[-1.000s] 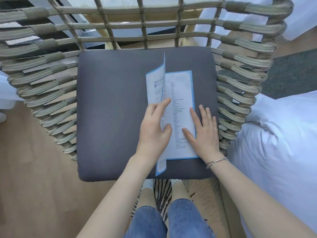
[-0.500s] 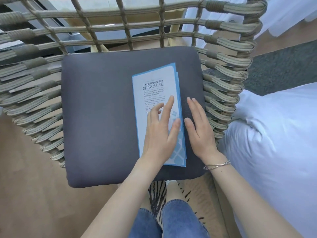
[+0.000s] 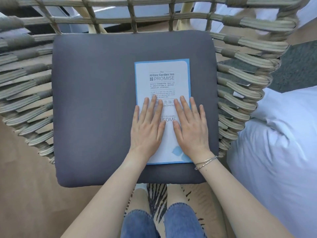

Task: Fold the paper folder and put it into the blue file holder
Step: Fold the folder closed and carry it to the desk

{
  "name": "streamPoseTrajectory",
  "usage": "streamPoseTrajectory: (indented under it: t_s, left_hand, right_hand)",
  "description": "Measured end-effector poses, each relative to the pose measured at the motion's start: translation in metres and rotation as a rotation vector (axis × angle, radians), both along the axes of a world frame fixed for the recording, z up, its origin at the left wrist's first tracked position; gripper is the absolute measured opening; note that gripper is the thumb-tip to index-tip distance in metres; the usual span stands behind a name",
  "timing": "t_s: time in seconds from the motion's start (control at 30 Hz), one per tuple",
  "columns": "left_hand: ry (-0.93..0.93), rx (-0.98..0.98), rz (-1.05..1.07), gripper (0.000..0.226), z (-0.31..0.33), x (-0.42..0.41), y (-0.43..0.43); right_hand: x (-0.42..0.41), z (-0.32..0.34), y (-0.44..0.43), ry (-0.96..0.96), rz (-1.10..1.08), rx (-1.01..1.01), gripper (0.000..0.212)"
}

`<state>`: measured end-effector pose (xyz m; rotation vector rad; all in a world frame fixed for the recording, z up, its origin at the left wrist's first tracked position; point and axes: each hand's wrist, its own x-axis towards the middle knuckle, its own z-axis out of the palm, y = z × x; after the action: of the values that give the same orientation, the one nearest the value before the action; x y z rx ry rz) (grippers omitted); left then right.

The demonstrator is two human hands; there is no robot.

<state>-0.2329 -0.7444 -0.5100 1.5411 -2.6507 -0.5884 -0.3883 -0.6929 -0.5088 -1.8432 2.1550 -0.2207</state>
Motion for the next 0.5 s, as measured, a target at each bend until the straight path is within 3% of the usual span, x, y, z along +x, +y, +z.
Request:
streamPoseTrajectory:
  t_s: [0.2, 0.4, 0.5]
  left_hand:
    - [-0.014, -0.053, -0.01, 0.057, -0.024, 0.002, 0.001]
    - [-0.045, 0.063, -0.019, 0.056, 0.016, -0.002, -0.009]
    - [-0.01, 0.056, -0.033, 0.055, 0.036, 0.0, -0.021]
  right_hand:
    - [0.002, -0.016, 0.001, 0.089, 0.001, -0.02, 0.059]
    - [0.002, 0.02, -0.009, 0.012, -0.001, 0.141, 0.059]
    - [-0.001, 0.042, -0.021, -0.029, -0.021, 0.115, 0.059]
